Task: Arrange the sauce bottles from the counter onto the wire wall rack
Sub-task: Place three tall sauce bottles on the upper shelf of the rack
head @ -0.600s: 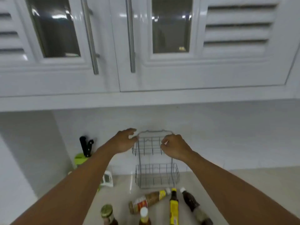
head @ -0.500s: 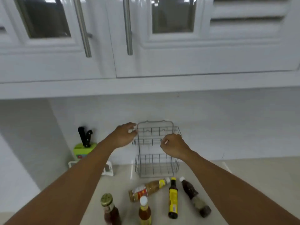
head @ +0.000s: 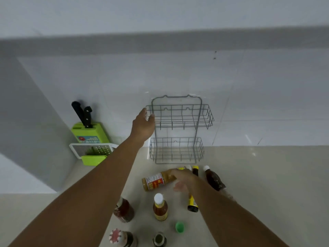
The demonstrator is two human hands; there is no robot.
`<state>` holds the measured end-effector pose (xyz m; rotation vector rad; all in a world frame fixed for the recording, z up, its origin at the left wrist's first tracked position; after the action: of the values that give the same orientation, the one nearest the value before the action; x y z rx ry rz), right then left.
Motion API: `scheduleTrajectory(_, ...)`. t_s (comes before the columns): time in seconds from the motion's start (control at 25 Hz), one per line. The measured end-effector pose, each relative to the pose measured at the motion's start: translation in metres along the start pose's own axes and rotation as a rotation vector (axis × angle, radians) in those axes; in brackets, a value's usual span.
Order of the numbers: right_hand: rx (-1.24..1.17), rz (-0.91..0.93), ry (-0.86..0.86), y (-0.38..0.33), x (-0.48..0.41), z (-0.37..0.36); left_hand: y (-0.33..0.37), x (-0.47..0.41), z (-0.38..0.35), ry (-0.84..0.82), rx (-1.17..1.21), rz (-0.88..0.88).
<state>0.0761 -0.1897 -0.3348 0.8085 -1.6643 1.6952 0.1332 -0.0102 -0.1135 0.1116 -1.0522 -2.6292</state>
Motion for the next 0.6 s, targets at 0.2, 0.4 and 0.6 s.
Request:
scheduleTrajectory(0.2,-0.292,-0.166,-0.077,0.023,-0.040,-0.040,-0.016,-0.015,-0.010,0.069,0.006,0.021)
scheduleTrajectory(0.4,-0.473,-0.119,0.008,0.031,-0.076,-0.051,-0.023,-0.019,-0.014,0.093,0.082,0.019)
scheduleTrajectory(0.6,-0.484,0.074,0.003,0.017,-0.045,-0.040,-0.027,-0.024,-0.017,0.084,0.049,-0.024)
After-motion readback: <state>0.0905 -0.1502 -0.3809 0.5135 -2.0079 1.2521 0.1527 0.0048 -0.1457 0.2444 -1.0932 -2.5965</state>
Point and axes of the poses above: each hand's wrist, its own x-axis away from the middle knuckle, its own z-axis out of the back of the hand, y = z × x, the point moved 7 cm from there along -x, towards the middle knuckle, and after that the axes turned 15 degrees about -x, right-handed, at the moved point
